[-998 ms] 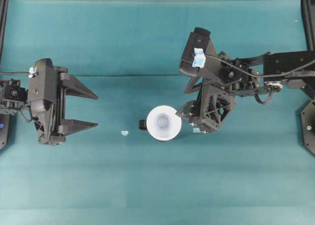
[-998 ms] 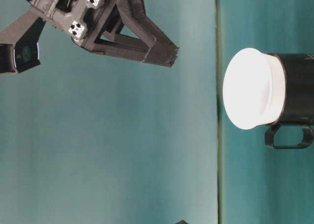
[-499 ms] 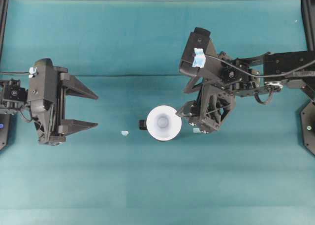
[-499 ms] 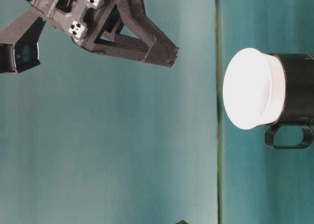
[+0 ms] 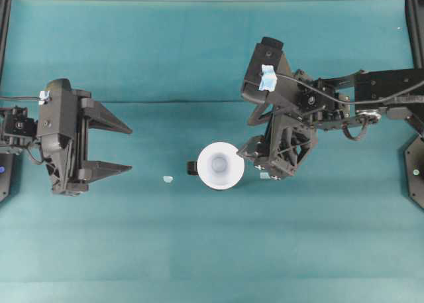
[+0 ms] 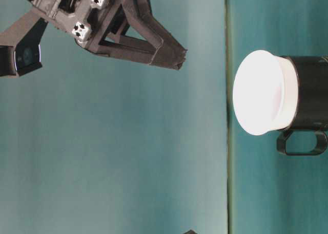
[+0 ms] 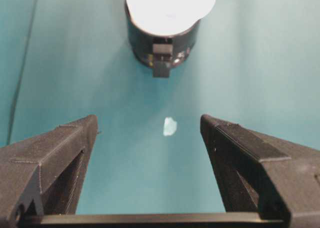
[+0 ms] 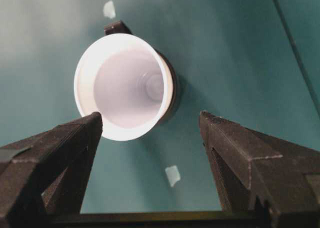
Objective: Put the paper cup into the moved cup holder.
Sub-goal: 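Open the right gripper and raise it away from the cup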
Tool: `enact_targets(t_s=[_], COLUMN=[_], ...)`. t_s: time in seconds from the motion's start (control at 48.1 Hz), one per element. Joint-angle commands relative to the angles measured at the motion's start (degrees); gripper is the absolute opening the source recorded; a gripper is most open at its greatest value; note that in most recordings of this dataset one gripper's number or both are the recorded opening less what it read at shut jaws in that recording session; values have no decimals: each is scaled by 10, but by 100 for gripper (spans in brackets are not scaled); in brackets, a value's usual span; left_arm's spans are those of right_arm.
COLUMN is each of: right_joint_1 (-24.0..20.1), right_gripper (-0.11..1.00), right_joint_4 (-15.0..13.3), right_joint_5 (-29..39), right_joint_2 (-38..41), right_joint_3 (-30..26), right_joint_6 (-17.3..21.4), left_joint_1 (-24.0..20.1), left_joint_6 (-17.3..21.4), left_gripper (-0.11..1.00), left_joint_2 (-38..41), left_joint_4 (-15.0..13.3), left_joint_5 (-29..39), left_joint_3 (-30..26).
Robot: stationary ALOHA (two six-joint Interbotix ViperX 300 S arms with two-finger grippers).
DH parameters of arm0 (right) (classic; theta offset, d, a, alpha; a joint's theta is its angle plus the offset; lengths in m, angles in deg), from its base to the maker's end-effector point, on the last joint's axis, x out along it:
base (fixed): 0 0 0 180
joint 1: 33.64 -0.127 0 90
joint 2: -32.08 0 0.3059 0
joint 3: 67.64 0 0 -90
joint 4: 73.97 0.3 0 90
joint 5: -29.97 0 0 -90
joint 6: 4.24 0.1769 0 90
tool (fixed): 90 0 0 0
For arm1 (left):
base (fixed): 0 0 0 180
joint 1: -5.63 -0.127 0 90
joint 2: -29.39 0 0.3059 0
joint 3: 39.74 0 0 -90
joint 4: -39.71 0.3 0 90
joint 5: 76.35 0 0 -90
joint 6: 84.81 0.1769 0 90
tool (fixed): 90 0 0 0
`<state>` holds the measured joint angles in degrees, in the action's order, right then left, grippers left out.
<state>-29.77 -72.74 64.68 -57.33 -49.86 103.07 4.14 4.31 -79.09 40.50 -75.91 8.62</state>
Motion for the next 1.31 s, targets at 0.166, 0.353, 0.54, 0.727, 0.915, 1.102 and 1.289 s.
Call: enact_targets(t_s=[0.166,0.353,0.54,0.727,0.915,1.102,1.289], right_joint_1=[-2,-2,-2,-2,-2,-2,-1], right_gripper=[85,85,85,85,85,85,85], right_joint_4=[-1,0,0,0,0,-1,0], right_joint_5=[-2,-2,-2,-2,-1,-2,-4], right_joint_2=[-12,-13,-12,-13,-13,-16,-21], right_joint_3=[-4,-3,-3,-2,-1,2,9], right_joint_6=[-4,-3,-3,-2,-2,-1,0], left_joint_1=[1,1,1,1,1,1,1], left_joint_6=[0,0,-1,-1,-1,-1,-2], left_gripper=[85,85,85,85,85,85,85], left_joint_2=[1,1,1,1,1,1,4], left_joint_4=[1,1,1,1,1,1,1], left_joint_5=[-3,-3,-3,-3,-3,-3,-3], left_joint_3=[-8,-7,-7,-6,-6,-7,-7])
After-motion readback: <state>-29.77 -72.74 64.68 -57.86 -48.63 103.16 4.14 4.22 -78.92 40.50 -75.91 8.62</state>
